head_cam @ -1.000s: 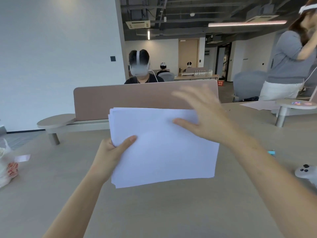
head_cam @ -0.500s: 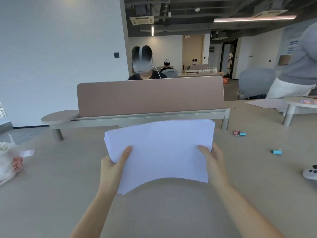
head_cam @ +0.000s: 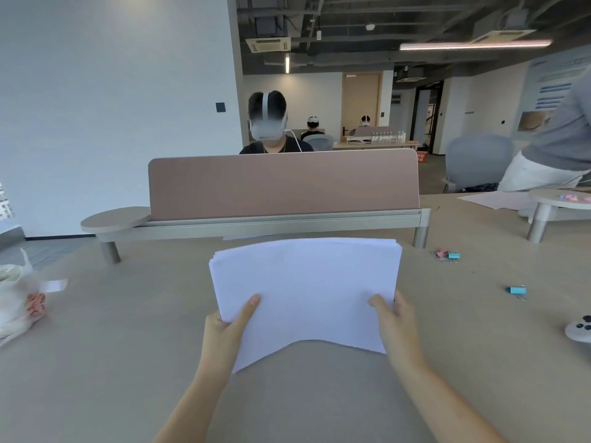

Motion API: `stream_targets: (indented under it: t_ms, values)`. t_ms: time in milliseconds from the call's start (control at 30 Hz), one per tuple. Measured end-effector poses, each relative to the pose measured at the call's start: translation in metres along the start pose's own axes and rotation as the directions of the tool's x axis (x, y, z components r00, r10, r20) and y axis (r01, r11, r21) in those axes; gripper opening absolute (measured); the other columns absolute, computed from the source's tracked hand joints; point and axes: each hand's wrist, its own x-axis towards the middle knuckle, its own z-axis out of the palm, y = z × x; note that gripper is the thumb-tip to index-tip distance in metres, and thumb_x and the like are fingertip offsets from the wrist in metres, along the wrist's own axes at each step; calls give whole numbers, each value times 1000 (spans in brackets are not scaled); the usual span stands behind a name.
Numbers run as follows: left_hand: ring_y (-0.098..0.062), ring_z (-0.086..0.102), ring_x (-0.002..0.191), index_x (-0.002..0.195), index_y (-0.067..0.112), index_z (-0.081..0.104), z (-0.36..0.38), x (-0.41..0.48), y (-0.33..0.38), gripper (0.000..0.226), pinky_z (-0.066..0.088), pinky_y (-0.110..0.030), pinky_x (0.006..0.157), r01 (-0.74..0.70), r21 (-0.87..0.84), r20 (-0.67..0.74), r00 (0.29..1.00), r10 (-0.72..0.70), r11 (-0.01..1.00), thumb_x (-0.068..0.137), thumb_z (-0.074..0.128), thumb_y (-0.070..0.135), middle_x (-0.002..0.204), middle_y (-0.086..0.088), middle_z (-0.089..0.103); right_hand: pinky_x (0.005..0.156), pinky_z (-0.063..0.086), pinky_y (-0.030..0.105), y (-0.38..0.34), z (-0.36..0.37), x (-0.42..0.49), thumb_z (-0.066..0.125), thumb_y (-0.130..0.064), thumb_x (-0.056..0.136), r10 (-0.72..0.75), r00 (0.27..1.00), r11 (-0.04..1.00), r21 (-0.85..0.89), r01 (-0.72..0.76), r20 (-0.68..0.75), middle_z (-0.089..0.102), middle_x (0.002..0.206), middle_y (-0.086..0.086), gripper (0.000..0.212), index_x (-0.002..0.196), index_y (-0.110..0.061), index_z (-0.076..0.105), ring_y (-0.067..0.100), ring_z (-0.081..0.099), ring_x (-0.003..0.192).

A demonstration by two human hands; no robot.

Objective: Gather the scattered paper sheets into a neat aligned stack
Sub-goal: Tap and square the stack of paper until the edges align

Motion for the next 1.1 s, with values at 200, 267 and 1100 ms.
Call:
stream_targets:
  t_ms: [200, 267, 1100]
  values:
    - [-16, 84, 76, 90, 12, 84, -1, -2, 1, 17, 63, -33, 68, 53, 28, 48, 997, -55, 998, 91, 85, 29, 82, 3, 87, 64, 46, 17, -1, -10, 9, 53, -2, 98, 42, 999, 998, -36, -42, 4, 71, 89, -10, 21, 95, -18, 66, 2, 65, 76]
    - [-24, 85, 88, 92, 15, 88, -2, -3, -6, 17, 65, -38, 80, 83, 64, 89, 992, -89, 994, 88, 88, 32, 92, -3, 88, 65, 46, 13, 7, -11, 6, 54, -4, 98, 43, 999, 997, -64, -43, 8, 73, 95, -13, 22, 101, -20, 68, -5, 67, 78]
    - [-28, 85, 90, 96, 8, 85, 40, -1, 99, 27, 67, -47, 86, -133, -27, 215, 967, 135, 991, 95, 78, 34, 98, -7, 88, 126, 18, 46, -183, -7, 39, 60, -49, 95, -727, 654, 473, -537, 698, 209, 34, 160, -13, 71, 157, -29, 32, 12, 28, 152]
